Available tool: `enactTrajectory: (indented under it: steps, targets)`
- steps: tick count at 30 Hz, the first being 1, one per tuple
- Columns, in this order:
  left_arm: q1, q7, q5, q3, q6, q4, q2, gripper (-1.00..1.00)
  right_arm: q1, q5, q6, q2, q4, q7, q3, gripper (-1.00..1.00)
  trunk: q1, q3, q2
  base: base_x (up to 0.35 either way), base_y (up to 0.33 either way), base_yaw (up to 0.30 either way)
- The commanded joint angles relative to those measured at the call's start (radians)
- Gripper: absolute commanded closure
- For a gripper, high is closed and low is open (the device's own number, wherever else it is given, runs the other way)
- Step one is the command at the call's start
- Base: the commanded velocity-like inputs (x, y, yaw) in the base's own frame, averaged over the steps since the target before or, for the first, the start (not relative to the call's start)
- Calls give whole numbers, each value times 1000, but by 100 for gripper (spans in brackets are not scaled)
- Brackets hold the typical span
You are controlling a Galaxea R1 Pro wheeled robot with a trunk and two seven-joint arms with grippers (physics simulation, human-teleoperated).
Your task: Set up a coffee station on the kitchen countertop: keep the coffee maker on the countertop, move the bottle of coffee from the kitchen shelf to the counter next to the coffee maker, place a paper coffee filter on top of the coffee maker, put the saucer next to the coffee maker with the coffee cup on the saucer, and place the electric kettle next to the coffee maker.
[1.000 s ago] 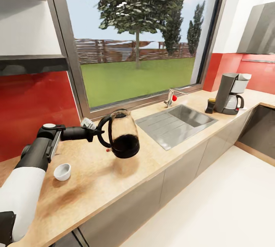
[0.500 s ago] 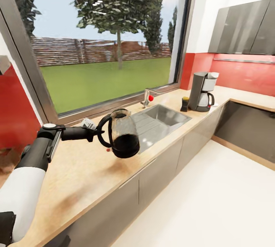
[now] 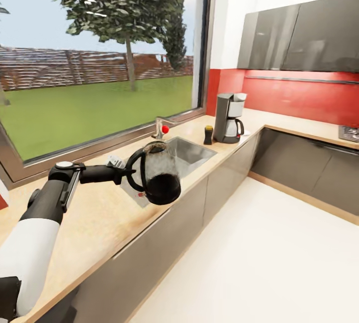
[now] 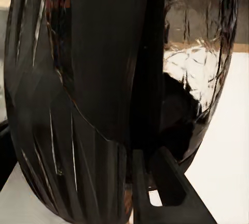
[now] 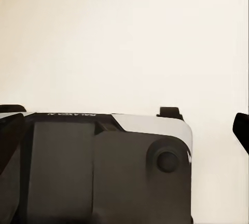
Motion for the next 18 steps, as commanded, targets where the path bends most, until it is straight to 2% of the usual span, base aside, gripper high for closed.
enactTrajectory:
  steps: [1, 8, 18]
  targets:
    - [-2, -6, -4, 3, 11, -2, -1, 100, -1, -11, -3, 0, 1, 4, 7, -100, 1, -2, -2, 0, -272, -264]
    - [-2, -5, -5, 4, 11, -2, 0, 100, -1, -10, -3, 0, 1, 4, 7, -100, 1, -2, -2, 30, -272, -264]
    - [-1, -5, -5, 2, 10, -2, 0, 100, -1, -11, -3, 0, 1, 4, 7, -100, 1, -2, -2, 152, -260, -238]
